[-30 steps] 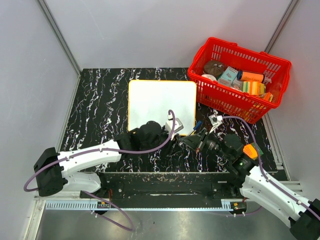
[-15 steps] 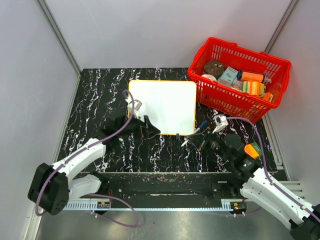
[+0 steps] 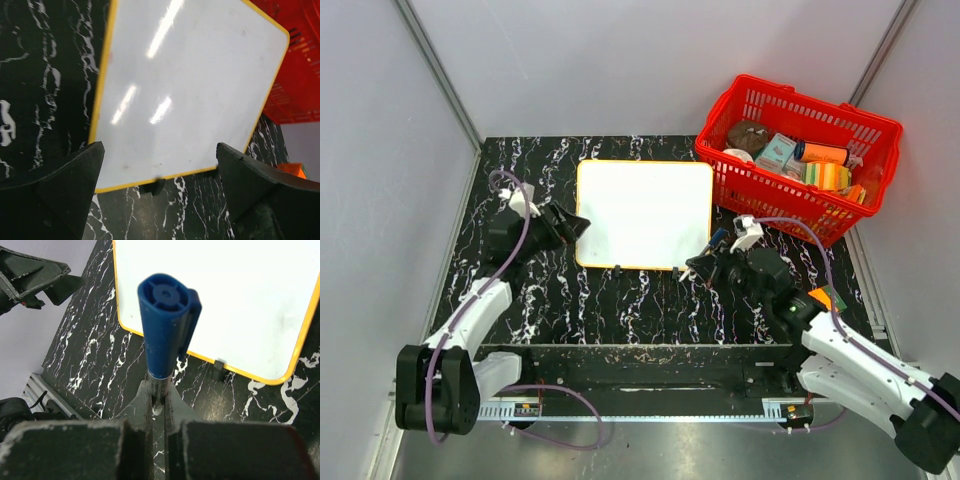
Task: Write a sentence on the whiteboard
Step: Adjust the whiteboard on the whiteboard stand.
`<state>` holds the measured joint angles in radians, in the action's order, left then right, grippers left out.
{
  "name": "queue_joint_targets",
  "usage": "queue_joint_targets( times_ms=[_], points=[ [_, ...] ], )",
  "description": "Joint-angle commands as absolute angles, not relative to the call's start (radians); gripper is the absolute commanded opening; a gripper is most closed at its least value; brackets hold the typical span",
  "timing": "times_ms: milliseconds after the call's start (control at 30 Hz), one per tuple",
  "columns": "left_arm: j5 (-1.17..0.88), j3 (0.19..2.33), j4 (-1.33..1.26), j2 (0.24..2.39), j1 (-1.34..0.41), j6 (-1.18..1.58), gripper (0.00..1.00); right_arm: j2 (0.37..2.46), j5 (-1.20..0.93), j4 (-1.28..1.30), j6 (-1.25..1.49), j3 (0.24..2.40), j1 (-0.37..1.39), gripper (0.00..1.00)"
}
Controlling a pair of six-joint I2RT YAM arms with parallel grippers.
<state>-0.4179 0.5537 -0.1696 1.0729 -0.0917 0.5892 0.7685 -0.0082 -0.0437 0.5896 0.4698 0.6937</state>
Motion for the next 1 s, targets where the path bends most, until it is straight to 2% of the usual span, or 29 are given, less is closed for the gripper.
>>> queue_joint_targets(
  times_ms=[0,133,333,500,600,667,767,967],
  points=[
    [-0.327,0.569,-0.287,1.094,-0.037,0.58,0.99,0.822,0.014,-0.153,0.542,0.558,0.695,0.0],
    [-0.439,0.603,-0.397,1.216,-0.002,0.543,0.99,0.888,0.002,-0.169,0.517,0.606,0.695,0.0],
    [-0.672,0.604,-0.702,1.423,0.046,0.526,0.99,0.948,-0.041,-0.192,0.505,0.661,0.695,0.0],
    [-0.896,0.705,-0.933,1.633,0.06,0.63,0.96,0.971,-0.07,-0.198,0.5,0.689,0.689,0.0],
    [-1.014,0.776,-1.052,1.77,0.08,0.705,0.9,0.974,-0.081,-0.198,0.499,0.698,0.687,0.0],
    [-1.069,0.77,-1.306,1.856,0.101,0.851,0.91,0.974,-0.087,-0.196,0.5,0.704,0.684,0.0],
    [-1.104,0.796,-1.57,1.957,0.12,1.066,0.89,0.973,-0.097,-0.192,0.497,0.713,0.68,0.0],
    [-1.12,0.821,-1.655,2.025,0.114,1.161,0.86,0.977,-0.101,-0.183,0.494,0.723,0.678,0.0]
  ],
)
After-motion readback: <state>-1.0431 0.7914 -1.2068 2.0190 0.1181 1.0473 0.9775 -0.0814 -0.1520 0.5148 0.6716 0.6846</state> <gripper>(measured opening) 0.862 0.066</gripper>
